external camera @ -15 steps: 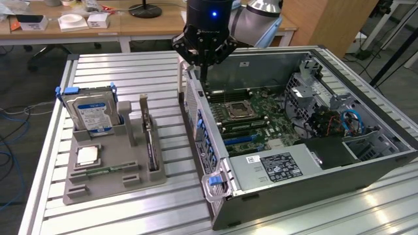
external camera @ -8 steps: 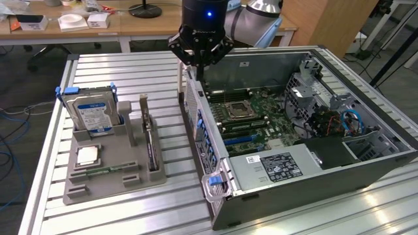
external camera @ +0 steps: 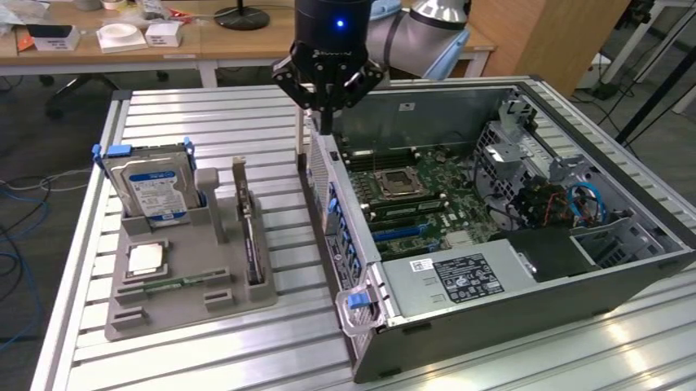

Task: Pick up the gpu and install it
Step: 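Reach for the gpu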

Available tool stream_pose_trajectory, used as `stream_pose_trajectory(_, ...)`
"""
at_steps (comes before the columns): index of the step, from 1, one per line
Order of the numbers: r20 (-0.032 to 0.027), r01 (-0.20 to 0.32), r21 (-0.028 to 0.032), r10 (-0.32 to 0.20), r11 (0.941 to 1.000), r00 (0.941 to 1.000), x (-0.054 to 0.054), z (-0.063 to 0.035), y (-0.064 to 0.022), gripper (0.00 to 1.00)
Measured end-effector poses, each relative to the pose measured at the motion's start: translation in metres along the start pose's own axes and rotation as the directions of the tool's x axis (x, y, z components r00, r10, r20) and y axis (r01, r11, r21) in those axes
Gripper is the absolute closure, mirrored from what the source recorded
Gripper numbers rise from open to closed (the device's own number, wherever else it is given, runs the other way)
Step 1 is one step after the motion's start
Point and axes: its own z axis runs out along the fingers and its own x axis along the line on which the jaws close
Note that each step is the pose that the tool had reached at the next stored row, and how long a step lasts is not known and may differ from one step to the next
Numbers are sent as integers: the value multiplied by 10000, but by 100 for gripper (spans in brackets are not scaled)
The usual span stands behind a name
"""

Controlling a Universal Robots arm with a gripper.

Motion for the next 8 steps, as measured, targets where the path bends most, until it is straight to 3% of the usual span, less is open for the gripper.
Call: stream_pose_trajectory(8, 0, 8, 0, -8, 10000, 10000, 75, 0, -5, 89)
